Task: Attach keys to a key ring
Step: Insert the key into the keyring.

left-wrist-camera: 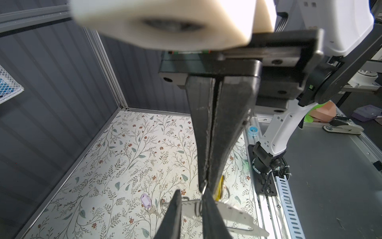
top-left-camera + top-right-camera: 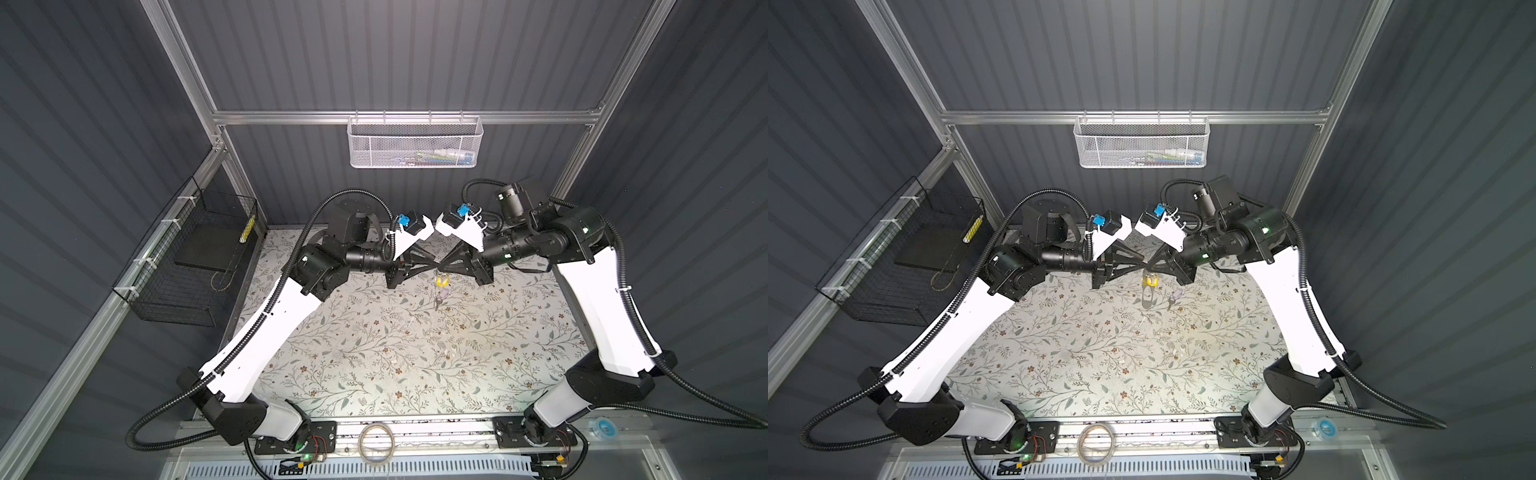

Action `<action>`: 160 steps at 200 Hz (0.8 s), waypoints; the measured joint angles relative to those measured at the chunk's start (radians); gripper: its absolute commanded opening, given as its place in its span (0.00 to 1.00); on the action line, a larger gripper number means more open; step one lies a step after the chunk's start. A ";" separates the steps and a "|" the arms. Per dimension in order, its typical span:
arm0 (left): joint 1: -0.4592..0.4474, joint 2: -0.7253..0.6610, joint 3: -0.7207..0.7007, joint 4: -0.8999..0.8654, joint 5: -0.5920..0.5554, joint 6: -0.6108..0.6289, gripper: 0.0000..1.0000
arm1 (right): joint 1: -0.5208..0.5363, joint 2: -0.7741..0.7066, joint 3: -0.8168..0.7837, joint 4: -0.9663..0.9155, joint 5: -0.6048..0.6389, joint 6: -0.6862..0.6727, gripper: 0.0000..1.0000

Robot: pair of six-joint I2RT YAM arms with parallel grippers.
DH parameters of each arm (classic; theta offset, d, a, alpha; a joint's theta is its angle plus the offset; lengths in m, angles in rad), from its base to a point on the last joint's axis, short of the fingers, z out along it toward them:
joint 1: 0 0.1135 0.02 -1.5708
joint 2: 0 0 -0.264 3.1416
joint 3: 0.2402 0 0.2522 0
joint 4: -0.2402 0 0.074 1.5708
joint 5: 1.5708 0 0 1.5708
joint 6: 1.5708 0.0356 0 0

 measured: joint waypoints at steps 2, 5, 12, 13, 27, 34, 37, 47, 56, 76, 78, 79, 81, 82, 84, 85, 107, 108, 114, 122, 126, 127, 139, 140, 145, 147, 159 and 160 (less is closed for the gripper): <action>0.000 0.000 0.000 0.000 0.000 -0.001 0.09 | 0.000 0.000 0.000 0.000 0.000 0.000 0.00; 0.000 0.000 0.000 -0.001 0.002 -0.002 0.07 | 0.000 0.000 0.000 0.000 0.000 0.000 0.00; 0.000 0.000 0.000 -0.001 0.006 -0.002 0.02 | -0.002 0.000 0.000 0.002 0.001 0.000 0.00; 0.000 0.000 0.000 -0.001 0.008 0.001 0.01 | -0.002 0.000 0.000 0.003 0.001 0.000 0.00; 0.000 0.000 -0.003 0.004 0.016 -0.008 0.00 | -0.006 0.000 0.000 0.004 0.004 0.000 0.00; 0.000 -0.002 -0.012 0.014 0.020 -0.011 0.00 | -0.006 0.000 -0.002 0.005 0.008 0.002 0.00; 0.000 -0.004 -0.020 0.023 0.023 -0.017 0.00 | -0.005 0.000 -0.005 0.007 0.009 0.004 0.00; 0.000 -0.017 -0.058 0.059 0.024 -0.030 0.00 | -0.005 -0.003 -0.023 0.018 0.014 0.011 0.00; 0.001 -0.040 -0.120 0.115 0.019 -0.060 0.00 | -0.005 -0.009 -0.053 0.029 0.018 0.025 0.00; 0.001 -0.101 -0.286 0.253 -0.001 -0.129 0.00 | 0.001 -0.039 -0.167 0.079 0.035 0.070 0.00; 0.001 -0.108 -0.306 0.272 -0.003 -0.134 0.00 | 0.002 -0.044 -0.186 0.091 0.038 0.077 0.00; 0.001 -0.110 -0.313 0.277 -0.005 -0.136 0.00 | 0.002 -0.046 -0.192 0.094 0.038 0.079 0.00; 0.001 -0.117 -0.333 0.294 -0.008 -0.146 0.00 | 0.003 -0.052 -0.211 0.105 0.039 0.085 0.00; 0.001 -0.121 -0.346 0.305 -0.008 -0.152 0.00 | 0.003 -0.054 -0.217 0.108 0.040 0.089 0.00; 0.001 -0.127 -0.365 0.323 -0.010 -0.160 0.00 | 0.003 -0.061 -0.238 0.121 0.043 0.098 0.00; 0.001 -0.129 -0.371 0.328 -0.013 -0.162 0.00 | 0.004 -0.063 -0.245 0.125 0.044 0.101 0.00; 0.001 -0.196 -0.569 0.512 -0.062 -0.240 0.00 | 0.011 -0.143 -0.460 0.278 0.076 0.200 0.03; 0.001 -0.199 -0.575 0.516 -0.063 -0.242 0.00 | 0.010 -0.148 -0.474 0.288 0.079 0.209 0.03; 0.001 -0.219 -0.629 0.554 -0.080 -0.258 0.00 | 0.008 -0.172 -0.526 0.336 0.091 0.242 0.04; 0.001 -0.240 -0.688 0.593 -0.097 -0.275 0.00 | 0.005 -0.203 -0.588 0.401 0.111 0.283 0.07; 0.001 -0.249 -0.719 0.618 -0.105 -0.282 0.00 | 0.003 -0.219 -0.618 0.435 0.121 0.307 0.09; 0.001 -0.251 -0.723 0.621 -0.106 -0.284 0.00 | 0.002 -0.222 -0.623 0.440 0.122 0.311 0.09; 0.000 -0.271 -0.800 0.690 -0.125 -0.308 0.00 | 0.001 -0.267 -0.700 0.535 0.152 0.372 0.15; 0.000 -0.272 -0.804 0.695 -0.126 -0.309 0.00 | 0.001 -0.272 -0.709 0.546 0.154 0.377 0.15; 0.000 -0.278 -0.830 0.724 -0.133 -0.320 0.00 | 0.002 -0.288 -0.737 0.579 0.164 0.402 0.18; 0.000 -0.281 -0.842 0.737 -0.136 -0.322 0.00 | 0.002 -0.295 -0.750 0.595 0.169 0.407 0.19; 0.000 -0.296 -0.895 0.799 -0.151 -0.342 0.00 | 0.008 -0.336 -0.822 0.679 0.200 0.463 0.22; 0.000 -0.298 -0.901 0.808 -0.153 -0.344 0.00 | 0.009 -0.339 -0.827 0.684 0.202 0.463 0.23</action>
